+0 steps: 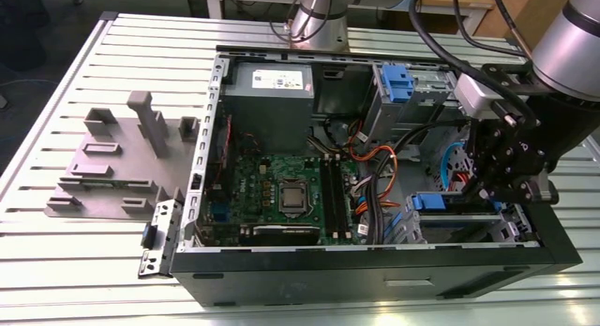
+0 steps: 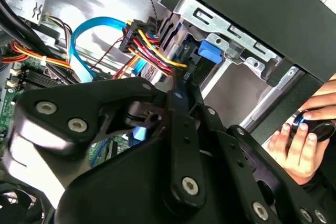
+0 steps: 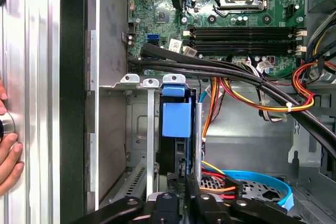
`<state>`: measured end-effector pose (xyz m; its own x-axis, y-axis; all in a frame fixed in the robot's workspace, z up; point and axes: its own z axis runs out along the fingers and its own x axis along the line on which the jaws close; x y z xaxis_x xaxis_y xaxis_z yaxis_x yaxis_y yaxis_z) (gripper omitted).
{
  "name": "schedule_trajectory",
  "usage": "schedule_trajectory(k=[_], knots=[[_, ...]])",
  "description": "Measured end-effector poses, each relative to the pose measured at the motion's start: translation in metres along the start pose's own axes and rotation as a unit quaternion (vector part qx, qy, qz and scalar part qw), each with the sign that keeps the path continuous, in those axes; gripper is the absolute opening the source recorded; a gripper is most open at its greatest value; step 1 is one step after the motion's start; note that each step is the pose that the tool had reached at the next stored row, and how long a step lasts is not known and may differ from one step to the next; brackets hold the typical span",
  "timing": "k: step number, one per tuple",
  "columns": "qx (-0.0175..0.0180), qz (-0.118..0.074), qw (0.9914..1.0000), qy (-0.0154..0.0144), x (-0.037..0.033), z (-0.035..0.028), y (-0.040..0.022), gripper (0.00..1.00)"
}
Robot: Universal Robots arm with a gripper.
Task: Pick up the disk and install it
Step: 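Insert the first disk wire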
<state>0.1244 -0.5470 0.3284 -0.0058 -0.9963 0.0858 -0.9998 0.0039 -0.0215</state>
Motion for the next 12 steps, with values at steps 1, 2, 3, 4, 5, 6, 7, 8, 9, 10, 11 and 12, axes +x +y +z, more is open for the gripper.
schedule_trajectory(k=[1,2,3,4,5,6,7,8,9,10,11,12], knots=[[0.0000,0.000,1.00000,-0.0003,0.0000,0.0001,0.0000,0.18],[0.0000,0.000,1.00000,-0.0003,0.0000,-0.0002,0.0000,0.24],[0.0000,0.000,1.00000,-0.0001,0.0001,-0.0008,0.0000,0.24],[0.0000,0.000,1.00000,-0.0001,0.0001,-0.0014,0.0000,0.24],[0.0000,0.000,1.00000,-0.0001,0.0001,-0.0021,0.0000,0.24],[0.0000,0.000,1.00000,-0.0001,0.0002,-0.0029,-0.0001,0.24],[0.0000,0.000,1.00000,-0.0001,0.0003,-0.0038,-0.0001,0.24],[0.0000,0.000,1.00000,-0.0002,0.0003,-0.0046,-0.0001,0.24],[0.0000,0.000,1.00000,-0.0002,0.0004,-0.0054,-0.0001,0.24],[0.0000,0.000,1.00000,-0.0001,0.0005,-0.0064,-0.0001,0.24],[0.0000,0.000,1.00000,-0.0001,0.0006,-0.0072,-0.0001,0.24],[0.0000,0.000,1.00000,-0.0002,0.0006,-0.0078,-0.0002,0.24]])
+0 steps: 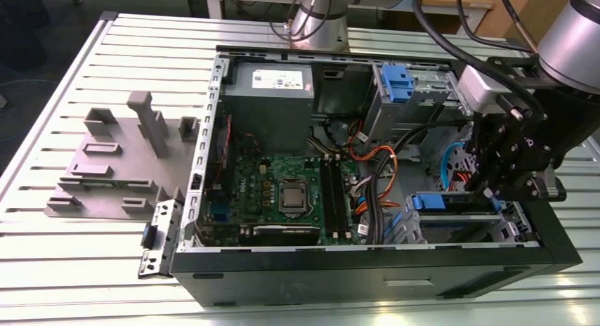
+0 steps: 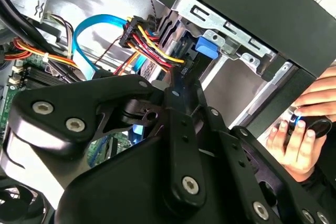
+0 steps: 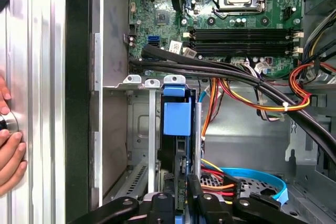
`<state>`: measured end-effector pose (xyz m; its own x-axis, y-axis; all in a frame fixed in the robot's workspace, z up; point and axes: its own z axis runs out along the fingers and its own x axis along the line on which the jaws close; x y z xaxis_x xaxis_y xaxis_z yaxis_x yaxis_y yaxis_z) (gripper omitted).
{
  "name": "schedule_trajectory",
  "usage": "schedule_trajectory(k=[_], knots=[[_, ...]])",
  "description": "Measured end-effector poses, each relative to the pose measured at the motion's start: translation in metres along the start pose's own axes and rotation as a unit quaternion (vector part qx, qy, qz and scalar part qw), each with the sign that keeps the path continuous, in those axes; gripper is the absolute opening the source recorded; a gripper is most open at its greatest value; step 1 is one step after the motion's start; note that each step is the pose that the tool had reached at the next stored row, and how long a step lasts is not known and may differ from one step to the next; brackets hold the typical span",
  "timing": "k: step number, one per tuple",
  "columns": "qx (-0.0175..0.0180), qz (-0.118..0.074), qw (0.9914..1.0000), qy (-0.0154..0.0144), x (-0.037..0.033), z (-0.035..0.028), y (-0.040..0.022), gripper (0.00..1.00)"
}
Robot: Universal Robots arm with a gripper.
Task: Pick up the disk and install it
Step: 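Insert the first disk wire, then insert the second disk wire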
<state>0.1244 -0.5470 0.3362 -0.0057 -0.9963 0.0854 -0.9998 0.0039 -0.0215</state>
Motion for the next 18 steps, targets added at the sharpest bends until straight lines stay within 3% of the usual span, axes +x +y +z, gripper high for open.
schedule_trajectory(k=[3,6,18], knots=[[0.0000,0.000,1.00000,-0.0001,0.0000,-0.0003,0.0000,0.23],[0.0000,0.000,1.00000,0.0001,0.0001,-0.0009,0.0000,0.11],[0.0000,0.000,1.00000,0.0000,0.0001,-0.0016,0.0000,0.11]])
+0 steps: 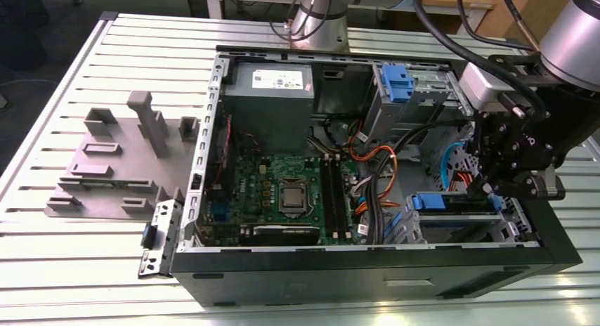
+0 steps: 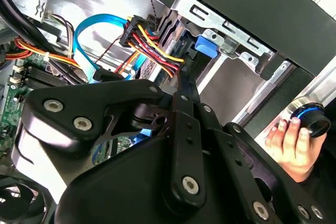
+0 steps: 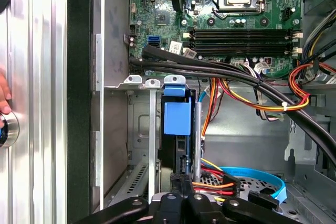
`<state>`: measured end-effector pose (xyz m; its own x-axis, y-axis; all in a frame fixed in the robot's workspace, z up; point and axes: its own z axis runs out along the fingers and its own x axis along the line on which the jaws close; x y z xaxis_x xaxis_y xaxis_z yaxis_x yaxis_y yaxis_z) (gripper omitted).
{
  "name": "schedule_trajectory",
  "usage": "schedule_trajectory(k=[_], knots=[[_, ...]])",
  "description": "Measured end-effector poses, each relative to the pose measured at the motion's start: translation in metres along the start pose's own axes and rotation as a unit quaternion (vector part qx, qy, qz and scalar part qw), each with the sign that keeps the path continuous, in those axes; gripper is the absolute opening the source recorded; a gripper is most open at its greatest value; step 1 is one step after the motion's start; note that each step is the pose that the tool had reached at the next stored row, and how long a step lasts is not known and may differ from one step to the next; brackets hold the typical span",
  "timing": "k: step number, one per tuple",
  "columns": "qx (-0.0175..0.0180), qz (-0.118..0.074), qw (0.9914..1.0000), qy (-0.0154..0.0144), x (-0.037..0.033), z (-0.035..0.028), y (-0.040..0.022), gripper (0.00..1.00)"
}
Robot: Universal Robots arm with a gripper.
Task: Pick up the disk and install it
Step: 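Insert the second disk wire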
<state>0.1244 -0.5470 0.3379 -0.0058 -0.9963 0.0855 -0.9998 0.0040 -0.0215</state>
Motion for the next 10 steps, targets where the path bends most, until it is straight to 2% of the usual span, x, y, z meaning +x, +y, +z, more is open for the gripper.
schedule_trajectory(k=[6,10], knots=[[0.0000,0.000,1.00000,0.0001,0.0000,-0.0003,0.0008,0.11],[-0.0001,0.000,1.00000,0.0000,0.0001,-0.0003,0.0095,0.11]])
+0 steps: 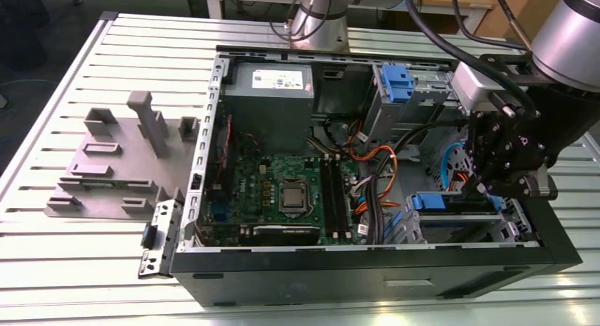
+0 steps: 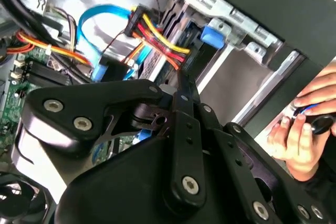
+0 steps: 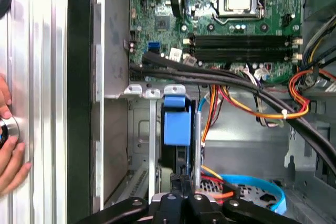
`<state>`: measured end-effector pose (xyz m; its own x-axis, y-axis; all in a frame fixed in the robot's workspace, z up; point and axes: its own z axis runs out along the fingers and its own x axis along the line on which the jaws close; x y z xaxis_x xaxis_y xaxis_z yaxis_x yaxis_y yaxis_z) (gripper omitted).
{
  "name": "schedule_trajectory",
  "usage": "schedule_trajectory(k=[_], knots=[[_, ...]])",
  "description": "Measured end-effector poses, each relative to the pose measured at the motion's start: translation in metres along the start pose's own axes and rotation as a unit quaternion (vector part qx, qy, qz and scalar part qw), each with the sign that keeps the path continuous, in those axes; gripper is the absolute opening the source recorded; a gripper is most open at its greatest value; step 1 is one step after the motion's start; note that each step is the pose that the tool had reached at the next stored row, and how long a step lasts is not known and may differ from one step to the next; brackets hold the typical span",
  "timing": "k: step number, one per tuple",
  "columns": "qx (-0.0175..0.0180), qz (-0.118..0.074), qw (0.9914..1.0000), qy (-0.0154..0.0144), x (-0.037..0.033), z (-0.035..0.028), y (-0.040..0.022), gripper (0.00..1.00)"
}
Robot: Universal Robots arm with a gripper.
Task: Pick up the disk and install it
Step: 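Insert the second disk wire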
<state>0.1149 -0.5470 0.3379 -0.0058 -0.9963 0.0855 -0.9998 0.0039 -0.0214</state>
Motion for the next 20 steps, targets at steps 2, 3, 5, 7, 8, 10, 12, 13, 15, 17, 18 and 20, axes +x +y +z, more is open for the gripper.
schedule_trajectory(k=[2,3,5,7,8,10,12,13,15,17,18,20], knots=[[0.0001,0.000,1.00000,0.0000,0.0000,0.0000,0.0001,0.11],[0.0000,0.000,1.00000,0.0000,0.0000,0.0001,0.0003,0.11],[0.0000,0.000,1.00000,0.0001,0.0000,-0.0003,0.0005,0.11],[0.0001,0.000,1.00000,0.0000,-0.0006,-0.0010,0.0005,0.11],[0.0002,0.000,1.00000,0.0002,-0.0009,-0.0024,0.0006,0.11],[0.0004,0.000,1.00000,0.0003,-0.0011,-0.0065,0.0007,0.11],[0.0004,0.000,1.00000,0.0004,-0.0013,-0.0119,0.0006,0.11],[0.0004,0.000,1.00000,0.0006,-0.0020,-0.0145,0.0006,0.11],[0.0004,0.000,1.00000,0.0008,-0.0046,-0.0186,0.0007,0.11],[0.0004,0.000,1.00000,0.0013,-0.0073,-0.0226,0.0008,0.11],[0.0004,0.000,1.00000,0.0016,-0.0087,-0.0249,0.0008,0.11],[0.0004,0.000,1.00000,0.0024,-0.0113,-0.0297,0.0008,0.11]])
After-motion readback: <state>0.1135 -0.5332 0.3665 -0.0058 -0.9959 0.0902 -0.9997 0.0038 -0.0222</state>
